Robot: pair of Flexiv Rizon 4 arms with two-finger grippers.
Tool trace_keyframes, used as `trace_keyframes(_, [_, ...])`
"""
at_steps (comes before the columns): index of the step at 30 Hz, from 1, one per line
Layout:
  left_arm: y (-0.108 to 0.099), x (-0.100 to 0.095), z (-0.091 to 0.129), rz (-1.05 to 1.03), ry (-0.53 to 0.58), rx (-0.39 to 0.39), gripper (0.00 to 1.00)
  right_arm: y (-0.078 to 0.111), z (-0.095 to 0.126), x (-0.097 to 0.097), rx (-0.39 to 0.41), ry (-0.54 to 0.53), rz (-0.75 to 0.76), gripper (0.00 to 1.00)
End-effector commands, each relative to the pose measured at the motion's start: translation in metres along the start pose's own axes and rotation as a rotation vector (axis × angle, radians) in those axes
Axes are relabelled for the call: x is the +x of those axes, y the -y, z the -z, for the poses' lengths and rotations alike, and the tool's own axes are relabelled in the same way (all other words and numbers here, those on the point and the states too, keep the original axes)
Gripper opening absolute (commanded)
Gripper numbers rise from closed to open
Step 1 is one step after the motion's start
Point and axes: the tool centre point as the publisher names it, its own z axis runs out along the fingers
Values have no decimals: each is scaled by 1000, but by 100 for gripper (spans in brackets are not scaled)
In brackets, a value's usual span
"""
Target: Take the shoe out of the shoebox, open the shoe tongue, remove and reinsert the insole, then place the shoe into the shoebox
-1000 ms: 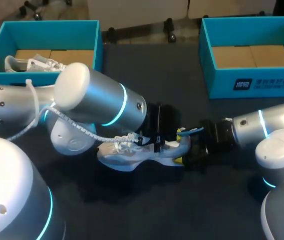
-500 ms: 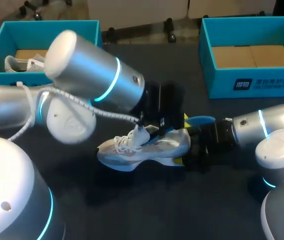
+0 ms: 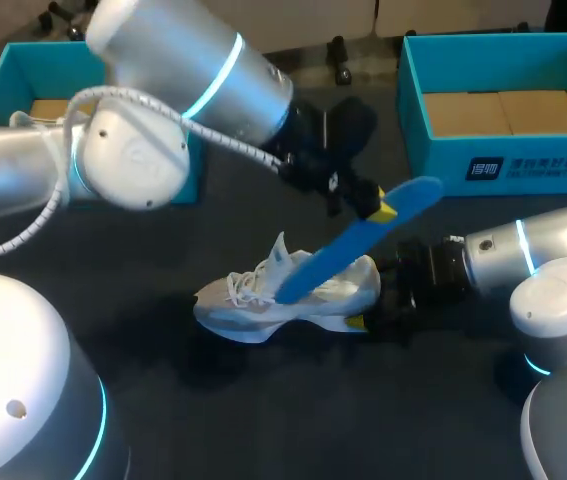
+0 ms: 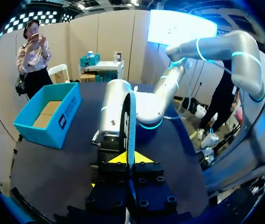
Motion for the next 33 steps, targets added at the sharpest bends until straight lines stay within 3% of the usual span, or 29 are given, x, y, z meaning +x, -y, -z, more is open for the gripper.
trace_keyframes(1, [13,7,19,15,-20,25,0,3,-6,1,2,3,0,0])
trace_keyframes(6, [31,14,34,97,-66,137,0,3,-6,1,2,3,0,0])
trace_keyframes(16, [51,11,58,199,-267,322,0,3,-6,1,2,3,0,0])
trace_keyframes(20, [55,9,71,219,-316,360,0,3,-6,1,2,3,0,0])
trace_keyframes(33, [55,9,71,219,-316,360,0,3,-6,1,2,3,0,0])
